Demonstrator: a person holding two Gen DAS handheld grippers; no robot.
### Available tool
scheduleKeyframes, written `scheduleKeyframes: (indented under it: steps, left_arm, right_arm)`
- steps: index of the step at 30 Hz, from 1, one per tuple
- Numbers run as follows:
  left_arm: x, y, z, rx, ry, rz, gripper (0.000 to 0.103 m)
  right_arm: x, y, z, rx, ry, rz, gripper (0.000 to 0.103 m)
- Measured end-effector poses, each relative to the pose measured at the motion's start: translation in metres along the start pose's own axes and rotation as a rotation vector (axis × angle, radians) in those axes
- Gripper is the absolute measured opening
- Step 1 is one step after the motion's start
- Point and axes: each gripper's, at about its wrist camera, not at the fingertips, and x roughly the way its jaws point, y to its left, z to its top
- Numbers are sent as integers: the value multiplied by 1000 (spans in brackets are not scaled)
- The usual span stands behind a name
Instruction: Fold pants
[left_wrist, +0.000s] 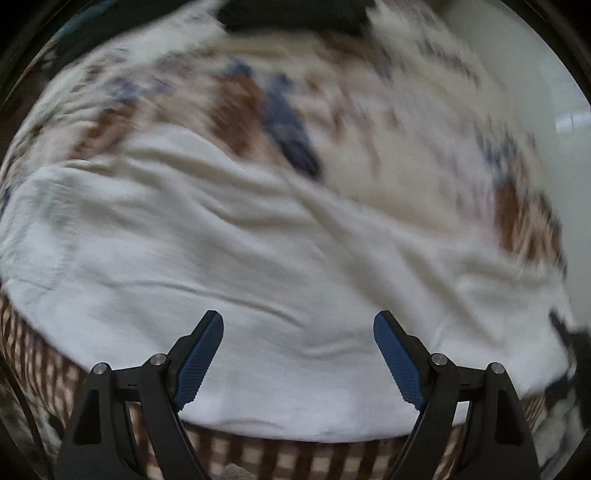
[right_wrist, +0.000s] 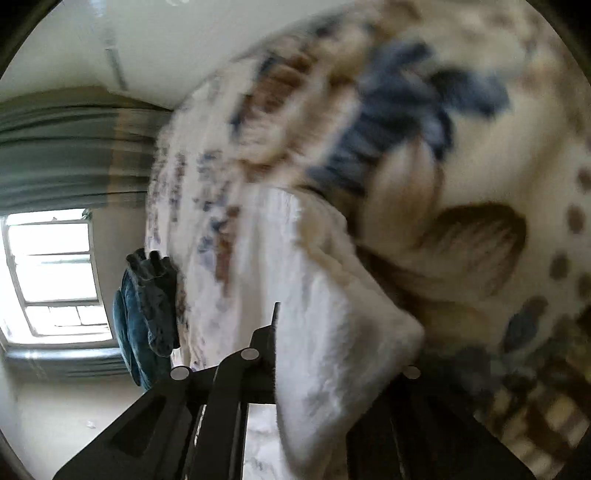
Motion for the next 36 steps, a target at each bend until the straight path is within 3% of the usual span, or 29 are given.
scheduleKeyframes:
  steps: [5, 8, 11, 14, 18, 23, 25, 28, 33, 34, 36]
  left_arm:
    - [-33, 87, 18, -211, -82, -28, 83]
    - [-43, 141, 27, -304, -83, 12, 83]
    - [-58, 201, 23, -382, -89, 53, 83]
    - [-66, 247, 12, -433, -92, 84, 83]
    - [-70, 303, 0, -476, -68, 111, 83]
    - [-69, 366, -3, -474, -63, 156, 83]
    - [-65, 385, 0, -476, -52, 144, 83]
    - [-58, 394, 11, -432, -40, 124, 83]
    - [-48, 376, 35, -336, -40, 56, 83]
    - [-44, 368, 41, -314, -31, 20, 83]
    - [-36, 354, 49, -289, 4, -58, 83]
  right_arm:
    - [-48, 54, -18, -80, -50, 18, 10]
    - [-64, 113, -45, -239, -81, -24, 9]
    - [-49, 181, -86, -413, -79, -84, 9]
    - [-10, 233, -150, -592, -41, -150, 10]
    - [68, 274, -280, -900, 42, -258, 9]
    - [165, 262, -459, -1268, 181, -380, 9]
    - [197, 247, -513, -1374, 238, -420, 9]
    - [220, 224, -567, -1504, 273, -467, 9]
    - [225, 206, -591, -1637, 297, -517, 14]
    - [225, 206, -591, -1641, 341, -510, 19]
    - [216, 214, -576, -1534, 511, -435, 41]
